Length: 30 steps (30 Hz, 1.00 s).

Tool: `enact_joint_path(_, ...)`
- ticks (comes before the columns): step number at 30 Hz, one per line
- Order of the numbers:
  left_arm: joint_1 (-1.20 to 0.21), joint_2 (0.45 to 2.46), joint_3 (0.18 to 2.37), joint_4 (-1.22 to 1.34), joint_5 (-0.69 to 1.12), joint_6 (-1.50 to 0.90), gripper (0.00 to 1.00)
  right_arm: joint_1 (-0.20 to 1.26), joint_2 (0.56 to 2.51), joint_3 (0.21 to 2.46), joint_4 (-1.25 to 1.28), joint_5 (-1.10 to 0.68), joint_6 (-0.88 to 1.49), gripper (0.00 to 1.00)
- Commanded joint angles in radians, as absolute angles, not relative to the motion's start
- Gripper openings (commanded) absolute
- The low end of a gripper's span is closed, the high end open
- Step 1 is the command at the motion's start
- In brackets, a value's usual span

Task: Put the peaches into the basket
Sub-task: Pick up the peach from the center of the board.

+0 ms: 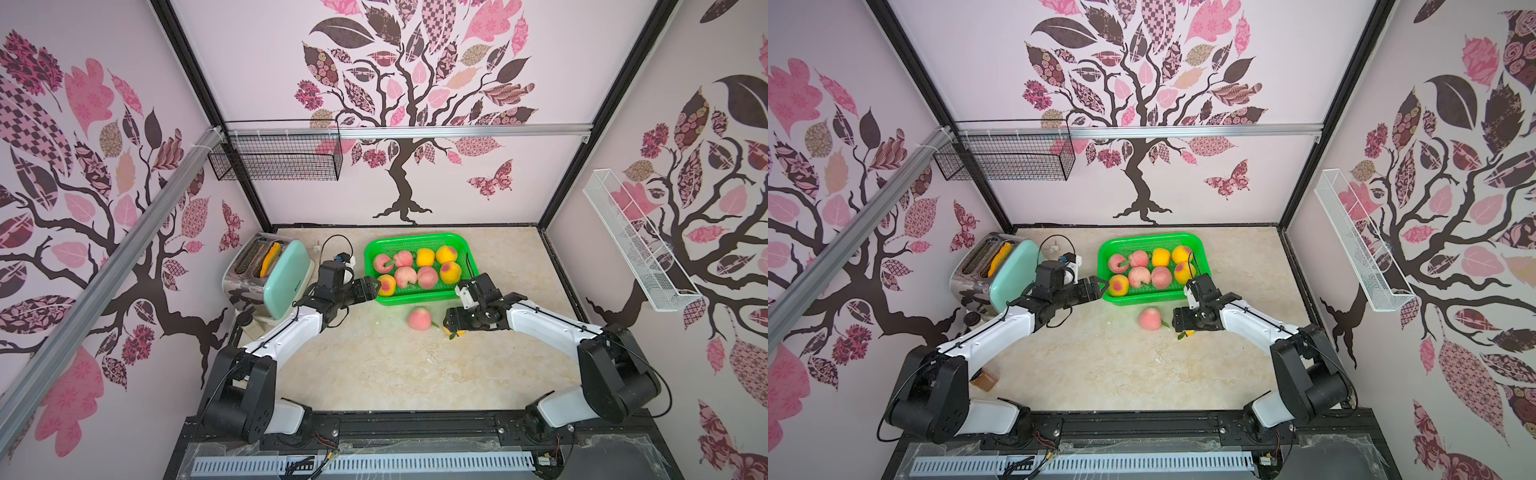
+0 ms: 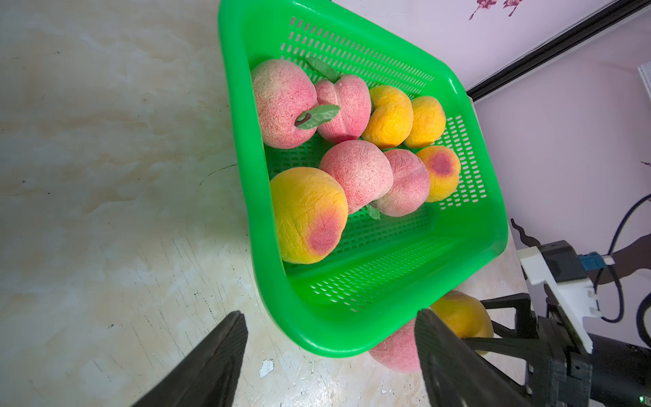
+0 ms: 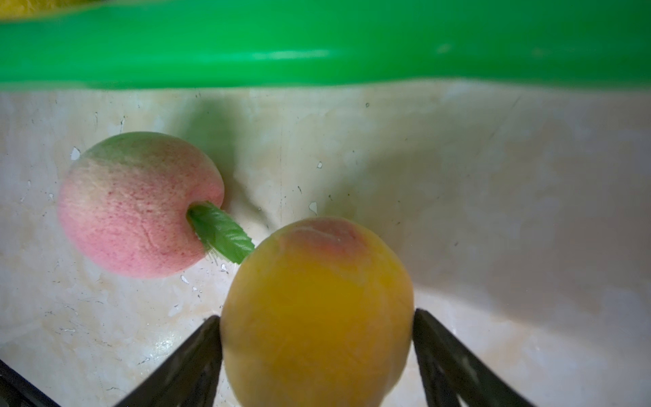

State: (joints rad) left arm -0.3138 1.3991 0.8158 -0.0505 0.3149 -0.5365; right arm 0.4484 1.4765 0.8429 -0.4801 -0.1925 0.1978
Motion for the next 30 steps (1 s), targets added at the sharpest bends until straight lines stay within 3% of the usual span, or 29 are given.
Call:
enact_joint_path(1,-0.31,1.397,0.829,-0.059,0.305,-0.518,0.79,0.453,1.485,0.864,-0.472,-0.186,0.19,0.83)
enact_joint_path(15,-0.307,1.397,0.825,-0.054,0.308,-0.518,0.79,0.453,1.434,0.858,-0.477,-0.184,0.189,0.67)
enact_joint_path(30,-0.292,1.37,0.804,-0.055,0.307,-0.523,0.79,0.453,1.377,0.899,-0.543,-0.179,0.161,0.63)
